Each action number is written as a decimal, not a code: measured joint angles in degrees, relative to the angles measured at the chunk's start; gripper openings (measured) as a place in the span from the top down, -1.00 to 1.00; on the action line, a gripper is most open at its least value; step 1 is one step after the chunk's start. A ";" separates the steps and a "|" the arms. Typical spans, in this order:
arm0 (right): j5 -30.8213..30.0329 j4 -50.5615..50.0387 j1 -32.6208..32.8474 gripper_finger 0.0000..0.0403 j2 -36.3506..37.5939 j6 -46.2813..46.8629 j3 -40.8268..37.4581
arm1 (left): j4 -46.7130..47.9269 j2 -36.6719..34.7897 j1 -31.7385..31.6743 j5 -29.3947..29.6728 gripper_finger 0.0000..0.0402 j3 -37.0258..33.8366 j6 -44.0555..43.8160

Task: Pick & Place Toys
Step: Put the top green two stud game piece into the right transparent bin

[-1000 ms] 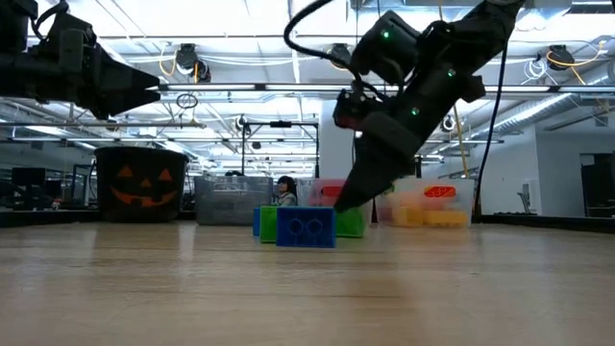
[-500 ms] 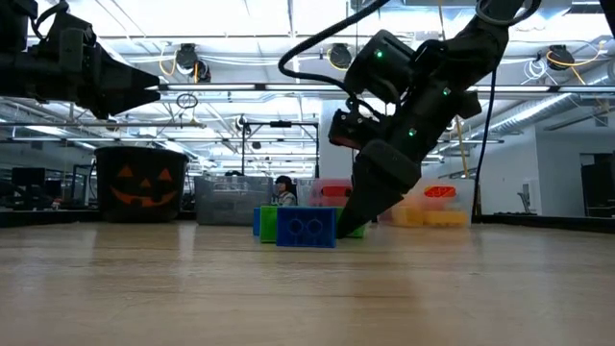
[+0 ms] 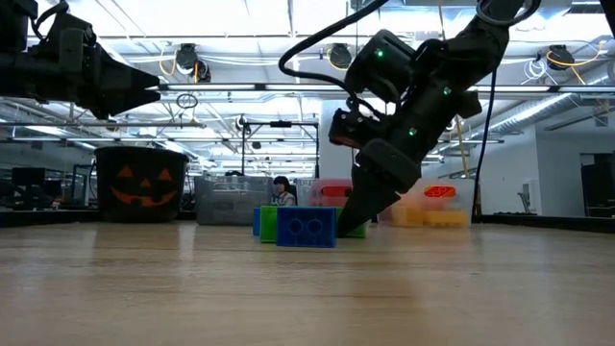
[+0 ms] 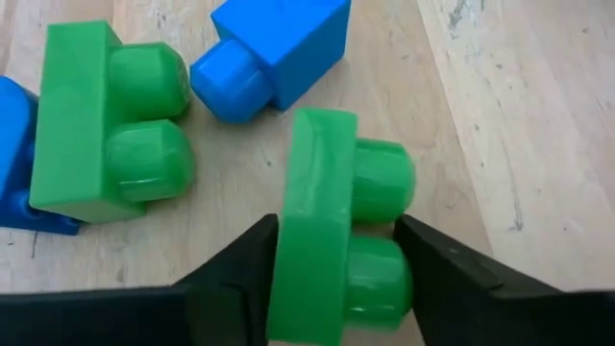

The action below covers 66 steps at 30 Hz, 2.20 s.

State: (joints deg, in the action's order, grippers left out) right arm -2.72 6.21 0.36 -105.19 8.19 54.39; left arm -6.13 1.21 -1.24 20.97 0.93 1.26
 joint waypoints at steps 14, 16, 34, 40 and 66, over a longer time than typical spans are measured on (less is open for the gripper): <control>-0.35 -6.87 -1.37 0.32 10.46 -4.37 -0.07 | -0.01 0.00 -0.01 -0.02 -0.45 0.00 -0.01; -1.19 -9.37 -1.96 0.33 13.75 -4.37 -0.07 | 0.04 0.00 -0.02 -0.02 -0.45 0.00 -0.01; -30.24 -14.29 -16.76 0.34 32.85 3.13 -11.15 | 0.00 0.00 -0.02 -0.02 -0.45 0.00 -0.01; -29.80 -4.10 -29.92 0.34 32.16 1.41 -15.32 | 0.02 0.02 -0.02 0.00 -0.45 0.00 0.02; -16.58 -4.50 -44.50 0.34 31.89 -2.52 -16.69 | 0.02 0.00 -0.01 -0.02 -0.45 -0.01 -0.01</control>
State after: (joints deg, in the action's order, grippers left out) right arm -19.30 1.72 -44.14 -73.30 5.67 37.70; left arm -6.11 1.21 -1.25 20.95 0.92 1.26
